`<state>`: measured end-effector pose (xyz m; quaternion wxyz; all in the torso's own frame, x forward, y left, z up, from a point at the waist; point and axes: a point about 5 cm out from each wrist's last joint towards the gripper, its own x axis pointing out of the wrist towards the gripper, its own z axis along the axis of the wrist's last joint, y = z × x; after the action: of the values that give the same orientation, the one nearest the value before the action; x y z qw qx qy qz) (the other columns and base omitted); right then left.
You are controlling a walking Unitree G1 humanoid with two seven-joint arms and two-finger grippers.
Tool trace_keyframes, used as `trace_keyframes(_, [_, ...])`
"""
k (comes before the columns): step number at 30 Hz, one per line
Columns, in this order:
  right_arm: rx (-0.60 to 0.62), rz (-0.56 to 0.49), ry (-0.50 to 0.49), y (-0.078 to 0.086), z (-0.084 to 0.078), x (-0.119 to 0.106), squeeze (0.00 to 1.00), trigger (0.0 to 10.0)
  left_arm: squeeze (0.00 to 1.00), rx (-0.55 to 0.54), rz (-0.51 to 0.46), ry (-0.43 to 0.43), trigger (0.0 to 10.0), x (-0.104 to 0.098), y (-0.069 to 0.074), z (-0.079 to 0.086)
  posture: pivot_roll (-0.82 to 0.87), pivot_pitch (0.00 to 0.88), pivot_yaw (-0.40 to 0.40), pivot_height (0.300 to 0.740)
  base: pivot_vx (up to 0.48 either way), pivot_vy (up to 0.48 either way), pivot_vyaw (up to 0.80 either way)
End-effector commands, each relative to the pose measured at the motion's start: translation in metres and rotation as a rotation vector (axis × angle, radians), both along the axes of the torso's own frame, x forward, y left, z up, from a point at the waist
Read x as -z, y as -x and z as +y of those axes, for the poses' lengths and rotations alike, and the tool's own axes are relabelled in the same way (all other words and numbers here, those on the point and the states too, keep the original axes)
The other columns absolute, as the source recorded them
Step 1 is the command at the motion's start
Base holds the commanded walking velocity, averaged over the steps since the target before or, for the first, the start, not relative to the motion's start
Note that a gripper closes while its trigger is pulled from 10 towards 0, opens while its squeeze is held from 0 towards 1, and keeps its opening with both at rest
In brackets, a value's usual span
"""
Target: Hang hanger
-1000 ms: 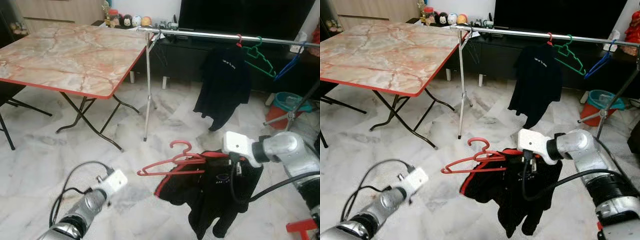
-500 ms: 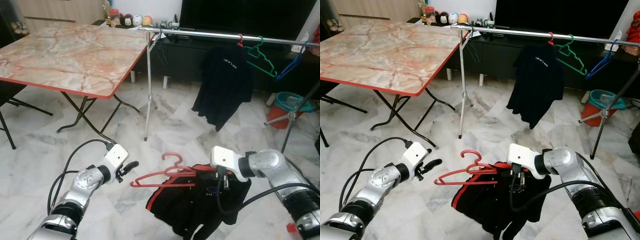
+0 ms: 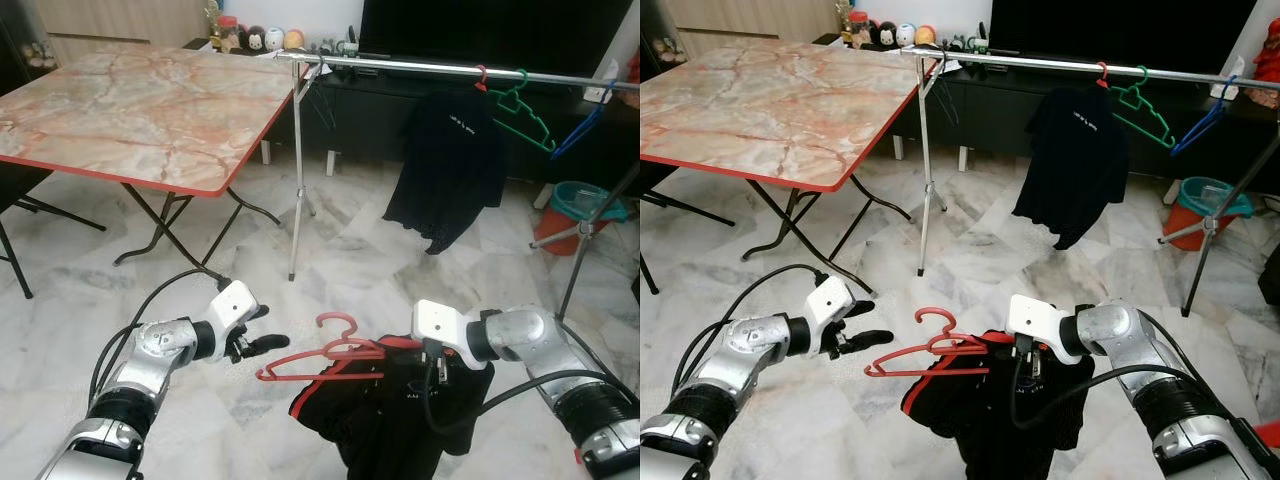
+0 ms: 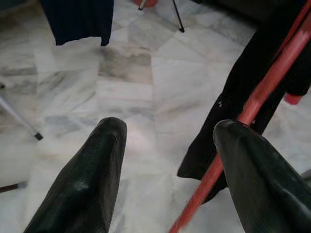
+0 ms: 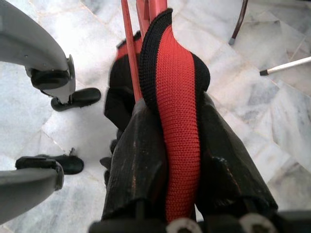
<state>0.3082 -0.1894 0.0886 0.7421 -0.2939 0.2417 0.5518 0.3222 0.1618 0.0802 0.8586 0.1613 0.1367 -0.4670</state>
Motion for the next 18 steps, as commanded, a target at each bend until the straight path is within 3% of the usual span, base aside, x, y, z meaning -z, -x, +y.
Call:
trace_keyframes(1, [-0.035, -0.034, -0.019, -0.003, 0.007, -0.007, 0.0, 10.0, 0.05, 0.033, -0.002, -0.005, 10.0, -0.005, -0.003, -0.007, 0.12, 0.0, -0.02, 0.74, 0.0, 0.0, 0.0])
trace_keyframes(2, [-0.04, -0.035, -0.019, -0.003, 0.008, -0.007, 0.0, 10.0, 0.0, 0.033, -0.003, -0.006, 10.0, -0.005, -0.003, -0.009, 0.12, 0.0, -0.02, 0.74, 0.0, 0.0, 0.0])
trace_keyframes(4, [-0.052, -0.035, -0.027, -0.002, 0.01, -0.008, 0.0, 10.0, 0.0, 0.029, -0.01, -0.051, 10.0, 0.0, -0.003, -0.011, 0.12, 0.0, -0.019, 0.74, 0.0, 0.0, 0.0])
trace_keyframes(10, [-0.062, -0.034, -0.028, -0.003, 0.013, -0.008, 0.0, 10.0, 0.0, 0.054, 0.038, 0.021, 10.0, -0.002, -0.002, -0.022, 0.11, 0.0, -0.022, 0.74, 0.0, 0.0, 0.0])
trace_keyframes(18, [-0.071, -0.025, -0.007, -0.002, 0.016, -0.004, 0.0, 10.0, 0.0, 0.13, 0.078, -0.02, 10.0, 0.001, 0.003, -0.027, 0.12, 0.0, -0.025, 0.74, 0.0, 0.0, 0.0])
